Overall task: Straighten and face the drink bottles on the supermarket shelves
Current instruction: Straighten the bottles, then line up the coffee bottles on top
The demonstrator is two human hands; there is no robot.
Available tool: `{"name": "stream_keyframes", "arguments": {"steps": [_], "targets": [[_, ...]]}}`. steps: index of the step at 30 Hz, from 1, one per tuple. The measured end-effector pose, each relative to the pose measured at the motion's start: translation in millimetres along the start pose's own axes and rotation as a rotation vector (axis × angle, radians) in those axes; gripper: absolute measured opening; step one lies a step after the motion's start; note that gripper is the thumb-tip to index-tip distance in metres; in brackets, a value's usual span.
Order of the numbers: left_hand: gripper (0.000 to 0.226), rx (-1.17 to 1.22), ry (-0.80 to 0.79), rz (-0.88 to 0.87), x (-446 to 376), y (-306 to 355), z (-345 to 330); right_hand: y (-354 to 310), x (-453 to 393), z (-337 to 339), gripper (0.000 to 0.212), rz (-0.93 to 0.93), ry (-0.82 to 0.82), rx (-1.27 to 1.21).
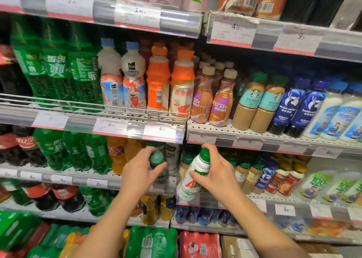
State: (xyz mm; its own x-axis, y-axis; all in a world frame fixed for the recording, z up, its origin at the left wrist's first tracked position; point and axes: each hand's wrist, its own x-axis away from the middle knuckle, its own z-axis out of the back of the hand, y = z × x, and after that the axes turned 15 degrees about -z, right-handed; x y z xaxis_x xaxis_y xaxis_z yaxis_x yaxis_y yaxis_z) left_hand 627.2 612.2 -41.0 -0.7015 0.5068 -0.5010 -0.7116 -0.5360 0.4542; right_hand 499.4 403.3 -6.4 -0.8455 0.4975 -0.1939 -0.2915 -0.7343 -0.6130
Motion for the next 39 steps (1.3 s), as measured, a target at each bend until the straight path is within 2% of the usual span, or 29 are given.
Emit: {"name": "stream_keyframes", "arguments": {"steps": [3, 8, 14, 19, 21, 23, 27, 29, 32, 35, 37, 39], "targets": [[0.041, 0.069, 0.006, 0.005, 11.6, -3.4, 37.3, -7.7, -2.5, -23.6, 0.076, -0.03, -0.034, -0.026], [0.035, 0.191, 0.106, 0.058, 39.0, -15.2, 78.9, -27.6, -13.7, -57.4, 0.08, -0.067, -0.08, -0.004], [0.033, 0.256, 0.166, 0.119, 68.9, -33.9, 104.0, -49.6, -33.6, -87.2, 0.077, -0.112, -0.126, 0.263], [0.032, 0.26, 0.166, 0.126, 76.9, -35.1, 106.0, -65.1, -52.9, -94.2, 0.038, -0.089, -0.15, 0.431], [0.032, 0.265, 0.154, 0.133, 79.3, -36.1, 105.3, -70.5, -58.3, -95.6, 0.033, -0.079, -0.182, 0.465], [0.032, 0.27, 0.146, 0.138, 81.5, -36.5, 103.9, -69.8, -63.2, -100.4, 0.028, -0.145, -0.236, 0.393], [0.032, 0.265, 0.137, 0.13, 82.0, -35.3, 101.3, -62.0, -70.2, -110.6, 0.047, -0.242, -0.249, 0.234], [0.033, 0.255, 0.13, 0.126, 80.9, -35.1, 99.9, -60.2, -73.2, -109.9, 0.048, -0.263, -0.242, 0.206], [0.034, 0.258, 0.127, 0.12, 78.7, -30.9, 97.1, -61.1, -72.2, -104.1, 0.039, -0.2, -0.241, 0.367], [0.033, 0.258, 0.119, 0.108, 73.9, -22.2, 93.4, -61.5, -59.8, -92.9, 0.053, -0.119, -0.175, 0.467], [0.033, 0.26, 0.116, 0.105, 68.0, -15.1, 90.8, -56.3, -41.6, -83.6, 0.067, -0.116, -0.091, 0.406], [0.034, 0.261, 0.116, 0.114, 60.2, -6.5, 88.2, -49.8, -20.2, -73.4, 0.063, -0.071, -0.097, 0.22]]}}
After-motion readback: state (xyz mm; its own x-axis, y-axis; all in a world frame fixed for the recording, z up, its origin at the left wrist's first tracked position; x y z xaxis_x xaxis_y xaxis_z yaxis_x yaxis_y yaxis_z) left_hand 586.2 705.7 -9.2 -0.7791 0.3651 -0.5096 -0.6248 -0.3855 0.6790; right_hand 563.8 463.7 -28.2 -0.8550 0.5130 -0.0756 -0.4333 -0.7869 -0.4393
